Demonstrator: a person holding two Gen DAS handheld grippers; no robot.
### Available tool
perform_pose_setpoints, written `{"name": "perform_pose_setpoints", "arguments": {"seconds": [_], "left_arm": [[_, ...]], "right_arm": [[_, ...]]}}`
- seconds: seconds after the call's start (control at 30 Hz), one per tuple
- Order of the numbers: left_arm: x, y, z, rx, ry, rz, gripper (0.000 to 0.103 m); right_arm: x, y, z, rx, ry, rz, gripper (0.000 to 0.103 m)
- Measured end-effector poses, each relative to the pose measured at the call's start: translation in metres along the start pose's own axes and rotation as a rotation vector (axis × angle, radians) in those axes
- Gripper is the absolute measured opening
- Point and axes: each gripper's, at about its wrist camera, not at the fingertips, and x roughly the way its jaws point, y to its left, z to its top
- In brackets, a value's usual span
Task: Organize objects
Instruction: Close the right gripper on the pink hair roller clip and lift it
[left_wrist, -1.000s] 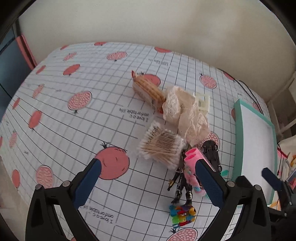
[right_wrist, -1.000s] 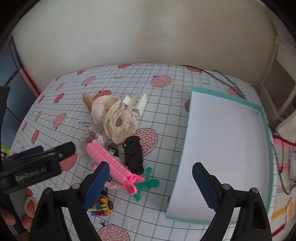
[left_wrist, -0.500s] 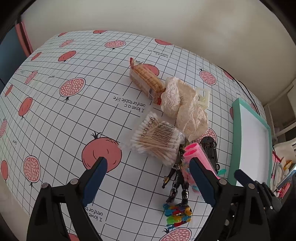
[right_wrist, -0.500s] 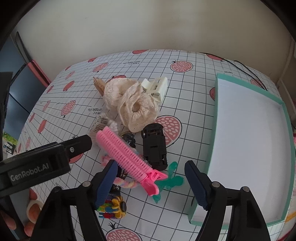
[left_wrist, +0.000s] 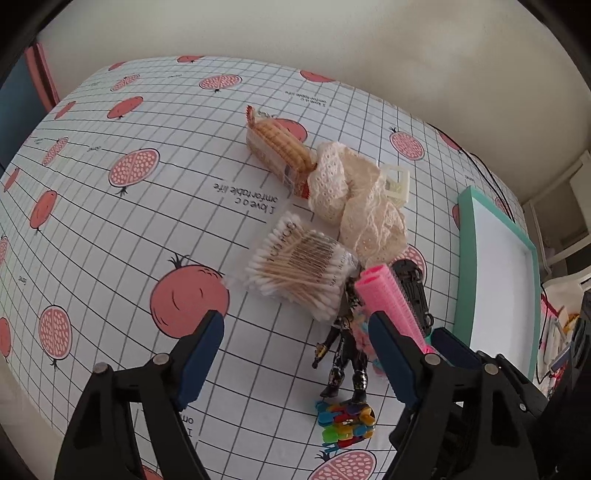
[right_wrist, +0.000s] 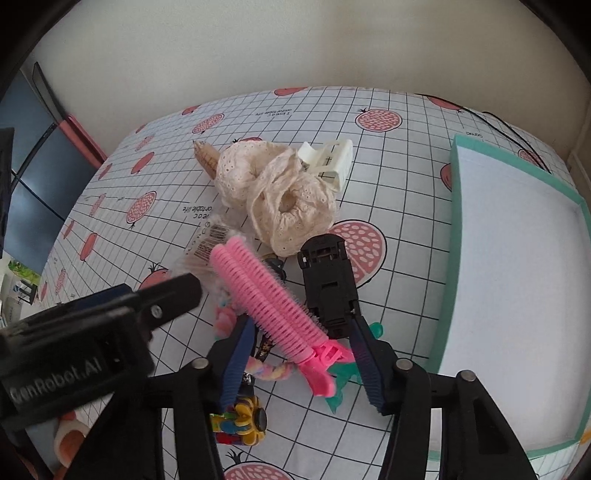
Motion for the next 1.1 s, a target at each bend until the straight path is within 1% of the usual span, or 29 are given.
{"name": "perform_pose_setpoints", "arguments": {"seconds": [0.1,0.2,0.27,0.3,0.4,0.43,0.47,0.53,0.6,0.63,0.67,0.73,0.77,0.9,1.1], "left_arm": [[-0.001,-0.002,0.000,0.002,-0.001,-0.005,0.080],[-0.001,-0.006,0.000,0.006,-0.003,-0.014,0.078],[0.000,-0.009,0.000,0.005,0.000,-0.026,0.070],[0.001,-0.011,0.000,0.004,0.006,-0.033,0.069],[0.003,-0.016,-0.001,0.003,0.011,-0.042,0.067],[0.003,-0.018,-0.001,0.003,0.011,-0.048,0.060],[0.003,-0.020,-0.002,0.003,0.011,-0.060,0.056],[0.003,-0.025,-0.002,0.000,0.016,-0.080,0.056],[0.004,-0.030,-0.004,0.006,0.022,-0.089,0.050],[0.005,-0.033,-0.005,0.010,0.024,-0.101,0.043],[0.006,-0.034,-0.005,0.011,0.026,-0.113,0.038],[0.007,-0.036,-0.006,0.008,0.027,-0.122,0.035],[0.007,-0.037,-0.006,0.007,0.025,-0.125,0.029],[0.007,-0.038,-0.009,0.003,0.024,-0.134,0.014],[0.007,-0.037,-0.010,-0.002,0.021,-0.138,0.009]], "right_arm": [[0.000,-0.002,-0.001,0.004,0.000,0.002,0.043],[-0.001,-0.004,-0.002,0.019,-0.001,0.007,0.039],[-0.001,-0.007,-0.003,0.031,0.002,0.015,0.035],[-0.002,-0.008,-0.003,0.037,0.003,0.020,0.033],[-0.003,-0.011,-0.003,0.050,0.003,0.033,0.032],[-0.004,-0.012,-0.003,0.053,0.002,0.034,0.032],[-0.004,-0.014,-0.003,0.058,0.003,0.039,0.032],[-0.004,-0.016,-0.002,0.072,0.003,0.048,0.032],[-0.004,-0.017,-0.002,0.077,0.003,0.052,0.032],[-0.004,-0.017,-0.002,0.074,0.004,0.052,0.032],[-0.004,-0.017,-0.002,0.071,0.004,0.053,0.032],[-0.005,-0.017,-0.003,0.071,0.004,0.054,0.032],[-0.005,-0.017,-0.003,0.072,0.004,0.054,0.032],[-0.004,-0.017,-0.003,0.070,0.005,0.056,0.032],[-0.005,-0.021,-0.005,0.093,0.003,0.071,0.031]]}}
